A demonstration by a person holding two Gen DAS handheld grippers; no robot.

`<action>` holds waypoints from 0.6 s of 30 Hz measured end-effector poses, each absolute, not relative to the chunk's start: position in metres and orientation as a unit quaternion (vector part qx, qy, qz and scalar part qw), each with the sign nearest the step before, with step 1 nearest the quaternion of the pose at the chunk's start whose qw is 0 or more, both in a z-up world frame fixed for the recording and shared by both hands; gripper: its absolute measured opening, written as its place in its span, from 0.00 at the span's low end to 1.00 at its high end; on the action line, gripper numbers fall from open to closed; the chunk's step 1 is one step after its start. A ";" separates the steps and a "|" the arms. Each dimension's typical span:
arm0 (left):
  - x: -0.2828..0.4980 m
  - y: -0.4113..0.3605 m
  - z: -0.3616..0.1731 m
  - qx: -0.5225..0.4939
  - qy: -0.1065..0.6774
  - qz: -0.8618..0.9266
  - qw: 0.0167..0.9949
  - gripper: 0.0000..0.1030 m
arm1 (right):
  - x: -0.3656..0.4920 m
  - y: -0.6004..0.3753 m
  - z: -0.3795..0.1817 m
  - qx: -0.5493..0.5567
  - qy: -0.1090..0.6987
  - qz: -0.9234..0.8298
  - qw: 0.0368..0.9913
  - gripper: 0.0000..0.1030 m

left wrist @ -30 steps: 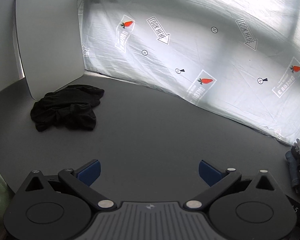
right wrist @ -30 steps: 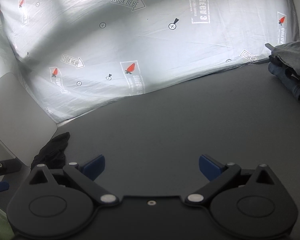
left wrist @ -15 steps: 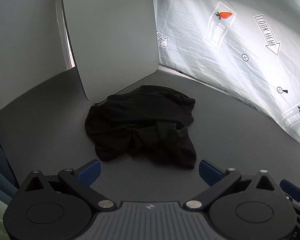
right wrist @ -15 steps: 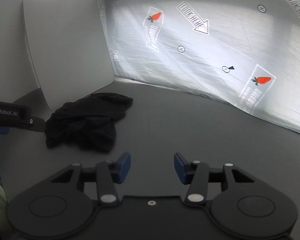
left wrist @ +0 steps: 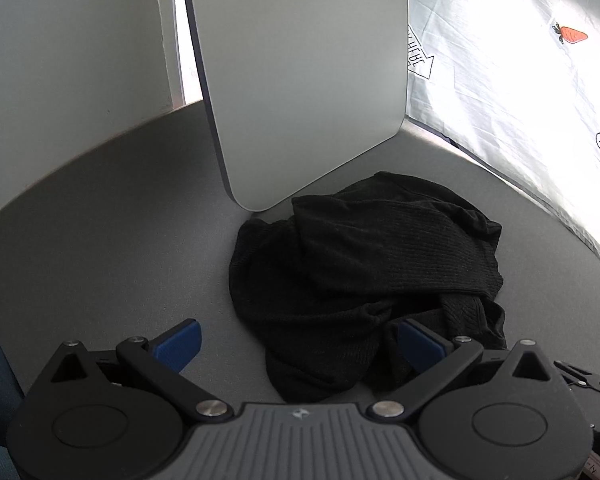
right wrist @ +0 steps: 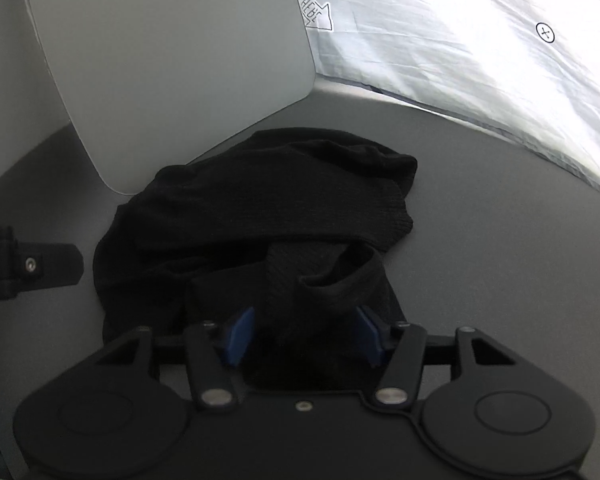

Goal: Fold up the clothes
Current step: 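Move both grippers to the crumpled black shirt and close on it, then lift the black shirt high with both grippers to shake it out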

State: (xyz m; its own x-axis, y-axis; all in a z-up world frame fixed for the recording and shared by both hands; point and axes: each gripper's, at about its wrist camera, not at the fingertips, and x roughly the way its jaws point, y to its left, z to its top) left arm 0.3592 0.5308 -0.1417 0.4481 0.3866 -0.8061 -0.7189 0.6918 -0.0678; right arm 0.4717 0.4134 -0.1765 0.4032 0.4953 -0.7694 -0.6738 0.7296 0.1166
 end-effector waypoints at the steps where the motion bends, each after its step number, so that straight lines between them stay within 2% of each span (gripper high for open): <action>1: 0.359 0.532 -0.142 -0.206 0.406 0.335 0.825 1.00 | 0.473 0.410 -0.177 -0.107 0.415 0.351 0.833 0.05; 6: 0.369 0.518 -0.138 -0.195 0.399 0.328 0.833 1.00 | 0.483 0.372 -0.145 -0.112 0.356 0.326 0.869 0.03; 10: 0.381 0.491 -0.121 -0.178 0.384 0.303 0.854 1.00 | 0.512 0.306 -0.111 -0.059 0.326 0.272 0.904 0.03; 18: 0.398 0.367 -0.075 -0.119 0.346 0.214 0.906 1.00 | 0.512 0.101 -0.031 0.078 0.223 0.171 0.957 0.03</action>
State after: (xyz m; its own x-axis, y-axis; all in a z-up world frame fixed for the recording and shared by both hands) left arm 0.3980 0.3672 -0.0752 0.6694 0.3049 -0.6774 -0.4695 0.8803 -0.0677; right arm 0.5123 0.1014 -0.0312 0.8423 0.3616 -0.3997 -0.2916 0.9294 0.2261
